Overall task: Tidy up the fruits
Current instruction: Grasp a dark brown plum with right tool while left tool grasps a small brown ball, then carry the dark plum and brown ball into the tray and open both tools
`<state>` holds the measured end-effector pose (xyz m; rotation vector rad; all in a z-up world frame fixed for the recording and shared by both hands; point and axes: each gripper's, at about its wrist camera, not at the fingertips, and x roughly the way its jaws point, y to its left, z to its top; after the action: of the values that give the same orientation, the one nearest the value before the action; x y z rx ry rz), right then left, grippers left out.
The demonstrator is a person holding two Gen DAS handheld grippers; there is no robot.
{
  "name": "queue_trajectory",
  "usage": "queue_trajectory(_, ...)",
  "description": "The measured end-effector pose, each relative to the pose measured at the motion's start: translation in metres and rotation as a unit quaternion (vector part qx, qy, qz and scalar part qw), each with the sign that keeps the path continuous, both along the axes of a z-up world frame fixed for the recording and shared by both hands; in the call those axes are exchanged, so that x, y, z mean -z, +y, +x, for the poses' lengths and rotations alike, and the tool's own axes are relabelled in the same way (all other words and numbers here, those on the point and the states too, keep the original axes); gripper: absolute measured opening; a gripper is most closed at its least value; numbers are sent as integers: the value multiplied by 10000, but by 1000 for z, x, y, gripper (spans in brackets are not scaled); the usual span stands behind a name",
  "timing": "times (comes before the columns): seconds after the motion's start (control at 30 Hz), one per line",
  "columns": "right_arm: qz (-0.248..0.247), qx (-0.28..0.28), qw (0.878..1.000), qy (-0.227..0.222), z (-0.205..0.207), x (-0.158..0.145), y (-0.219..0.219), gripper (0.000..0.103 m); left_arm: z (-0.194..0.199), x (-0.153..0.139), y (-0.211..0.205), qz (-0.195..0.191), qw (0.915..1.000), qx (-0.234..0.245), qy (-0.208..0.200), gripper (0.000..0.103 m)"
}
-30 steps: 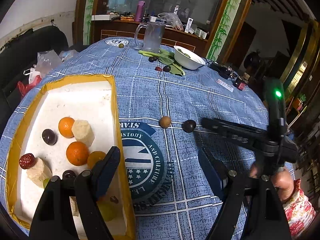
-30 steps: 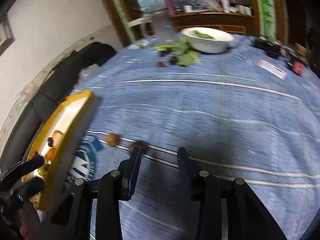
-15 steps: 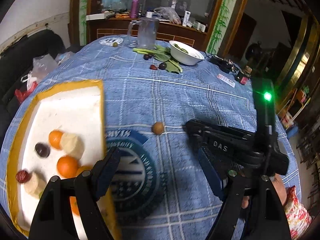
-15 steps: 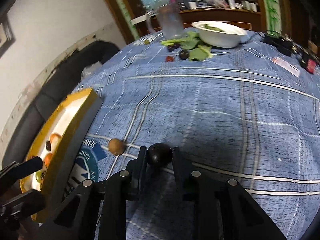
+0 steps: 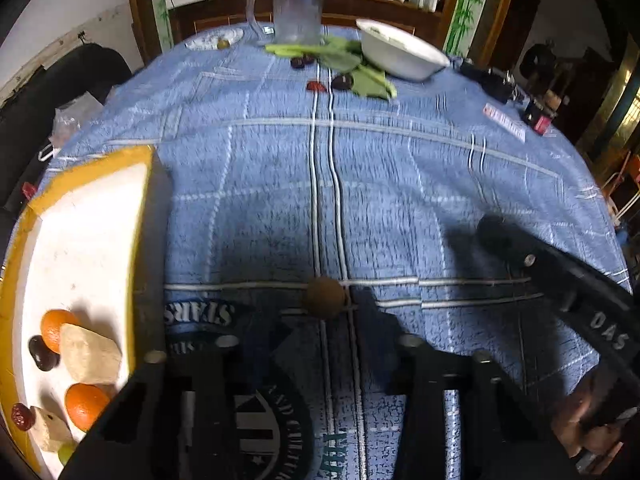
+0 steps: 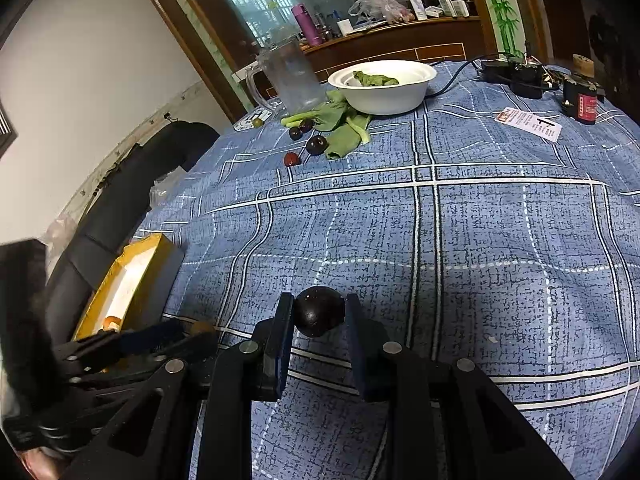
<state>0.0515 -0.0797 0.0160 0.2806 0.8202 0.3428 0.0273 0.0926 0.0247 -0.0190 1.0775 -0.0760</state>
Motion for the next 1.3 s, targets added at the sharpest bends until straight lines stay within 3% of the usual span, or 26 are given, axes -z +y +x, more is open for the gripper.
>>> queue_trajectory(0.03, 7, -5, 10000, 0, 0, 0, 0, 27, 0, 2, -3, 55, 10000, 45, 26, 20)
queue_trajectory(0.1, 1, -14, 10000, -4, 0, -1, 1, 27, -1, 2, -8, 184, 9998, 89, -63, 20)
queue_trajectory(0.23, -13, 26, 10000, -11, 0, 0, 1, 27, -6, -2, -5, 0, 9999, -10, -140, 20)
queue_trajectory(0.57, -95, -238, 9995, -193, -6, -3, 14, 27, -65, -61, 63, -829, 9904, -685, -864, 20)
queue_trajectory(0.8, -433, -409, 9977, -331, -23, -5, 40, 27, -117, -66, 137, -469, 9812, -1508, -1105, 20)
queue_trajectory(0.93, -416, -661, 9961, -419, -42, -19, 65, 27, -133, -58, 166, -291, 9767, -1812, -1113, 20)
queue_trajectory(1.07, -426, -1156, 9914, -440, -57, -33, 106, 27, -142, -48, 183, -529, 9742, -1920, -1066, 20)
queue_trajectory(1.3, -844, -2004, 9742, -598, -78, -44, 190, 28, -150, -45, 185, -594, 9742, -1872, -1111, 20)
